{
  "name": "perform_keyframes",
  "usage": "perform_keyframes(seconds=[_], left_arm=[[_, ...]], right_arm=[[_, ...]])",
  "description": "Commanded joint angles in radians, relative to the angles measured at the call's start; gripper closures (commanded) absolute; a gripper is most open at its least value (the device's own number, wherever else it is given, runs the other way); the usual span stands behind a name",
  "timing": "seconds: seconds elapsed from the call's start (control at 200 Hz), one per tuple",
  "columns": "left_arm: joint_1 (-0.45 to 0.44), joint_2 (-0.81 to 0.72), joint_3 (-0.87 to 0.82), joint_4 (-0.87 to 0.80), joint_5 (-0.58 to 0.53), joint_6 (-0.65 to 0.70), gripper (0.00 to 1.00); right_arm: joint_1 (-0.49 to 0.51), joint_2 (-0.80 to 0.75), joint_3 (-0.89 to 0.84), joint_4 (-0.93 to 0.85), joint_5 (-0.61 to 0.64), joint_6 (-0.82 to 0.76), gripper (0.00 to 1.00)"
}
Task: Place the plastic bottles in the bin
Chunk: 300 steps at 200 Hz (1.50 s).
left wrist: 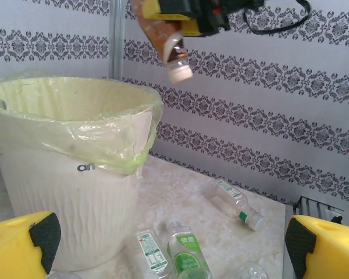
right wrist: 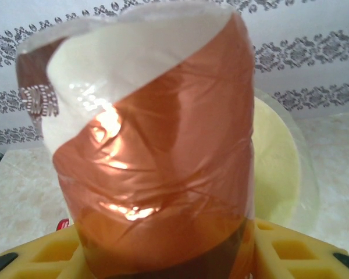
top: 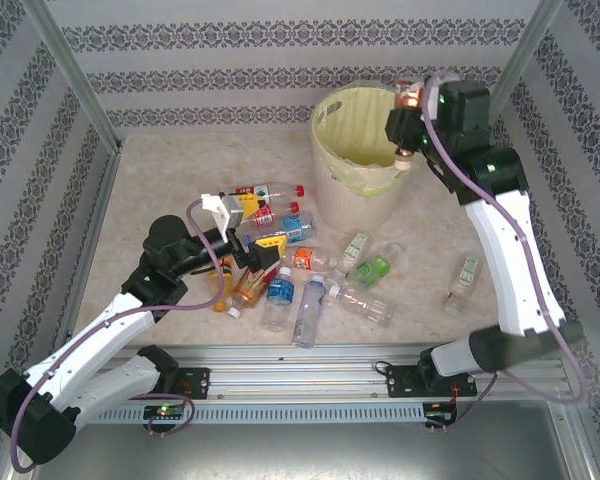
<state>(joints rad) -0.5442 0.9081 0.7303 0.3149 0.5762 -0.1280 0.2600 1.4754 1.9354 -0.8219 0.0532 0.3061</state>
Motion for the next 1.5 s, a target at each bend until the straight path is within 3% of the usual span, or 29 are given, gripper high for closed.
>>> perform_keyframes(seconds=[0.0,0.41,1.494], left_arm=[[-0.007,-0.002,0.012,0.021,0.003,0.035,0.0],[-0.007,0.007,0.022,-0.047,-0.045,0.099,0.0],[-0.007,0.063,0.046,-0.1,-0.034,0.141,0.0]], right_arm=[[0.015,0.104,0.135,-0.089,-0.029,-0.047,0.55],[0.014,0.629,0.793,-0.444,-0.038,-0.021,0.57],[-0.026,0.918,0.715,-0.457,-0.122,-0.028,0.56]])
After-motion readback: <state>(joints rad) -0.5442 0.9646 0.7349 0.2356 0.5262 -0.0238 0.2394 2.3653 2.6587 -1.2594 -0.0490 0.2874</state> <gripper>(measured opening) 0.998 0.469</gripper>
